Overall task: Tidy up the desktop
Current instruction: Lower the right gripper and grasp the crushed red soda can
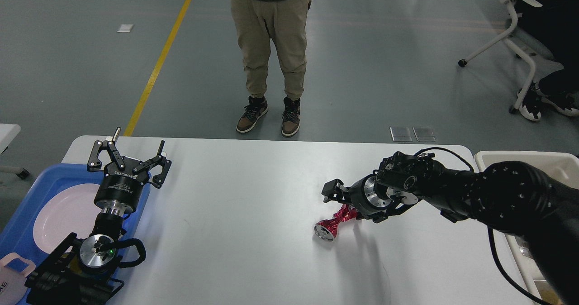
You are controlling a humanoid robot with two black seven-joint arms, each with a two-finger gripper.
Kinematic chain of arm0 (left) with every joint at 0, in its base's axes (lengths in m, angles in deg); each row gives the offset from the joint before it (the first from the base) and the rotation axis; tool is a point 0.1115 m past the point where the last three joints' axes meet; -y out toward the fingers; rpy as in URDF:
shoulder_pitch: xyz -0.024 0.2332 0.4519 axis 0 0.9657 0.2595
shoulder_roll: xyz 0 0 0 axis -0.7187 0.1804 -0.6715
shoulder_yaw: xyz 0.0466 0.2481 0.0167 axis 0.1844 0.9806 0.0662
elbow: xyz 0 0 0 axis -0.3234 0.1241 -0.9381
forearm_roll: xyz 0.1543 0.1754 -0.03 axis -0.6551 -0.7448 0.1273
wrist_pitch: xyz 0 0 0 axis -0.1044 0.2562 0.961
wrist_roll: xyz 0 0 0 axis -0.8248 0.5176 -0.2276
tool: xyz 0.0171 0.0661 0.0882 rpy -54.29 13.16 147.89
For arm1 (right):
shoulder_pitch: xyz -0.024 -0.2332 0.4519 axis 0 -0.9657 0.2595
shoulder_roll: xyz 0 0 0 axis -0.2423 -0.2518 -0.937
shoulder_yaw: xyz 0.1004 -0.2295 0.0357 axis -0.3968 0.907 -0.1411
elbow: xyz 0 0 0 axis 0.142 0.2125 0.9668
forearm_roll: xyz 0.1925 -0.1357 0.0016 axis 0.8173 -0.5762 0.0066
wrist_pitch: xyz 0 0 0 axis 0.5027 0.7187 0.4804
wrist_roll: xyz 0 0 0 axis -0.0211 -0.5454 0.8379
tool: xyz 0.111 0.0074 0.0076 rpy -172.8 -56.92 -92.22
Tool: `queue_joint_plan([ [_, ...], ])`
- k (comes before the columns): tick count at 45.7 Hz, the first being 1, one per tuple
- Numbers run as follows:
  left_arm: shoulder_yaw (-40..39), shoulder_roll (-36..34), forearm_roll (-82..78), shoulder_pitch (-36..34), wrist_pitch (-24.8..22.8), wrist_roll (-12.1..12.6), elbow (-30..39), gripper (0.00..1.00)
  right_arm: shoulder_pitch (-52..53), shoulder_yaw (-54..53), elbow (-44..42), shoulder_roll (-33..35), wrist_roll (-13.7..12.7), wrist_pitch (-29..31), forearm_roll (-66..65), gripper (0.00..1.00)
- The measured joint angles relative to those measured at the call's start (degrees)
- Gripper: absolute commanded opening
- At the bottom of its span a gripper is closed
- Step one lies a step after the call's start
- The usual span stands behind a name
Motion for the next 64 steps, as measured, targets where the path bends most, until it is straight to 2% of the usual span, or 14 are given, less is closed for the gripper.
queue_joint_plan([
  [17, 0.0, 0.0, 0.0, 0.0, 0.0, 0.0, 0.0, 0.96, -4.1, -0.2, -3.8, -2.1, 0.0, -2.4, -0.6, 1.0],
  [23, 0.0, 0.0, 0.0, 0.0, 0.0, 0.0, 0.0, 0.96, -4.5, -0.3, -4.3, -2.2, 0.0, -2.6, -0.6, 0.9],
  [27, 0.0, 0.0, 0.0, 0.0, 0.0, 0.0, 0.0, 0.96, -4.6, -0.4, -4.3, -2.2, 0.0, -2.7, -0.5, 0.81],
  [32, 0.0, 0.0, 0.0, 0.0, 0.0, 0.0, 0.0, 0.96, -4.6, -0.4, -4.3, -2.2, 0.0, -2.7, -0.4, 0.62],
  [35, 0.0, 0.0, 0.0, 0.0, 0.0, 0.0, 0.0, 0.96, -4.7, -0.5, -4.3, -2.1, 0.0, -2.6, -0.3, 0.43],
  [38, 0.0, 0.0, 0.0, 0.0, 0.0, 0.0, 0.0, 0.96, -4.8, -0.5, -4.0, -2.0, 0.0, -2.5, -0.2, 0.15],
  [39, 0.0, 0.0, 0.0, 0.0, 0.0, 0.0, 0.0, 0.96, -4.8, -0.5, -3.9, -2.0, 0.0, -2.5, -0.2, 0.09],
  [42, 0.0, 0.0, 0.0, 0.0, 0.0, 0.0, 0.0, 0.96, -4.9, -0.5, -3.6, -2.0, -0.4, -2.1, -0.3, 0.01],
  [64, 0.0, 0.0, 0.0, 0.0, 0.0, 0.0, 0.0, 0.96, -4.9, -0.6, -1.8, -1.3, -7.2, -3.0, -0.1, 0.0],
])
